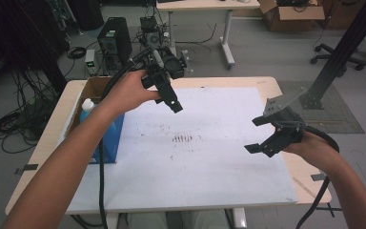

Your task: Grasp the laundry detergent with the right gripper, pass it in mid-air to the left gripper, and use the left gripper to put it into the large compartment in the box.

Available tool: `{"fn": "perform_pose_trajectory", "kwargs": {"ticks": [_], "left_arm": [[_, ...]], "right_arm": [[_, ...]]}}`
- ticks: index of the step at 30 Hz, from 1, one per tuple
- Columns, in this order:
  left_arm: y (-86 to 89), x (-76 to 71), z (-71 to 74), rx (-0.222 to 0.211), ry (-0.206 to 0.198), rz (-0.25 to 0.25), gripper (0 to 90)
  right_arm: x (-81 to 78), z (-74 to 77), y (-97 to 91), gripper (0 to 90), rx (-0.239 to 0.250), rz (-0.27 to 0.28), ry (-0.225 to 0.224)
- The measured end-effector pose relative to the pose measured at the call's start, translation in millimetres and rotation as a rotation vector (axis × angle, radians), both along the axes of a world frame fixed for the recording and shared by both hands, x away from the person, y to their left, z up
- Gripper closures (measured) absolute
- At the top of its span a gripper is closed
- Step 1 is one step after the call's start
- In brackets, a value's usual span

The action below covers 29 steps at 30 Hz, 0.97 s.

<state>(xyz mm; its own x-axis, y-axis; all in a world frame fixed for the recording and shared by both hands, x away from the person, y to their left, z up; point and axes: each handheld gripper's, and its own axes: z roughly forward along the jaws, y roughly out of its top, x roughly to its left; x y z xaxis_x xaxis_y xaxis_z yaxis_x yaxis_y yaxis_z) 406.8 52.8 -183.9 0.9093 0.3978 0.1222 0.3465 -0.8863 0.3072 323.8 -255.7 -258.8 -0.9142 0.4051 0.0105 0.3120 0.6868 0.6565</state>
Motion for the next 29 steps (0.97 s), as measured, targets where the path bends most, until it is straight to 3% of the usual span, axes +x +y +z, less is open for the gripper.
{"fn": "perform_pose_trajectory", "kwargs": {"ticks": [29], "left_arm": [[-1.4,-1.1,0.8,-0.008,-0.006,0.013,6.2]], "right_arm": [[-2.2,-0.1,0.6,5.5,0.000,0.002,0.001]]}}
